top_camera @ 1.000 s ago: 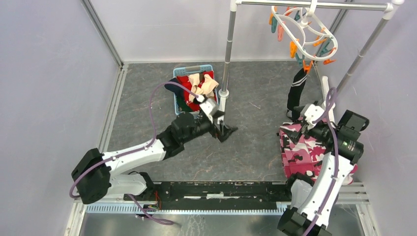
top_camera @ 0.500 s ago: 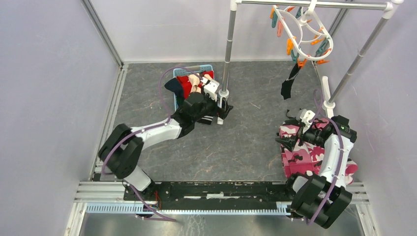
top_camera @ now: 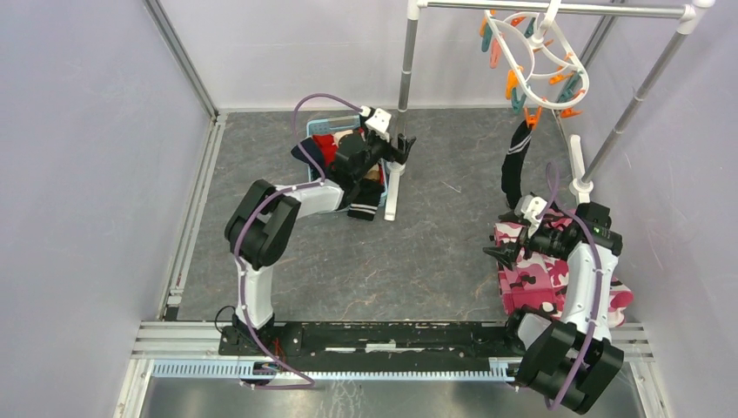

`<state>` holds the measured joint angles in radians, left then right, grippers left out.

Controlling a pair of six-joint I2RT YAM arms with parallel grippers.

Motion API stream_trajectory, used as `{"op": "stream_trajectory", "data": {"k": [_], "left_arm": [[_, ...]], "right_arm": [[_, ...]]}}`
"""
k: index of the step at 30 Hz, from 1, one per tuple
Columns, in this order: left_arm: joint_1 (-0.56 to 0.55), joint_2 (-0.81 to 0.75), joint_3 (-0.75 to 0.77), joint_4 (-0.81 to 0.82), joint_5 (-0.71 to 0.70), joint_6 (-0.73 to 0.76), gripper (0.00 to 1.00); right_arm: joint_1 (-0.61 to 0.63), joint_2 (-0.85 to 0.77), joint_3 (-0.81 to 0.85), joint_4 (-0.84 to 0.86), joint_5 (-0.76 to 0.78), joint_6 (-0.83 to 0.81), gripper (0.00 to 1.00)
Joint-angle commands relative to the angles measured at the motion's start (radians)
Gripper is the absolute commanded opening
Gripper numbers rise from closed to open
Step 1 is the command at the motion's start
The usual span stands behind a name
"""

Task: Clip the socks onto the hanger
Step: Move the clothesline to the center of the board.

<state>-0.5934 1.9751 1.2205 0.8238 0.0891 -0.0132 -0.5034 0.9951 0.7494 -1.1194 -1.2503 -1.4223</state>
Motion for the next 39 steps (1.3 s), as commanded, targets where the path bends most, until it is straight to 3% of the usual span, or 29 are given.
{"op": "stream_trajectory", "data": {"k": [1, 5, 8, 15, 21, 32, 39], "left_arm": [[-0.004, 0.082, 0.078, 0.151, -0.021, 0.101, 0.90], [-0.003, 0.145, 0.146, 0.154, -0.130, 0.129, 0.86], [-0.004, 0.175, 0.192, 0.151, -0.133, 0.140, 0.80], [-0.003, 0.177, 0.179, 0.185, -0.159, 0.148, 0.31], [-0.004, 0.089, 0.034, 0.249, -0.304, 0.189, 0.05], [0.003, -0.132, -0.199, 0.194, -0.611, 0.279, 0.02], [0.051, -0.238, -0.320, 0.157, -0.737, 0.242, 0.02]], "right_arm": [[0.020, -0.023, -0.012, 0.080, 0.020, 0.080, 0.98], [0.029, -0.016, -0.010, 0.078, 0.025, 0.082, 0.98], [0.034, -0.015, -0.009, 0.078, 0.028, 0.082, 0.98], [0.041, -0.005, -0.009, 0.084, 0.035, 0.089, 0.98], [0.046, 0.002, -0.011, 0.088, 0.037, 0.094, 0.98], [0.050, 0.002, -0.015, 0.099, 0.034, 0.108, 0.98], [0.052, -0.003, -0.016, 0.098, 0.034, 0.107, 0.98]]}}
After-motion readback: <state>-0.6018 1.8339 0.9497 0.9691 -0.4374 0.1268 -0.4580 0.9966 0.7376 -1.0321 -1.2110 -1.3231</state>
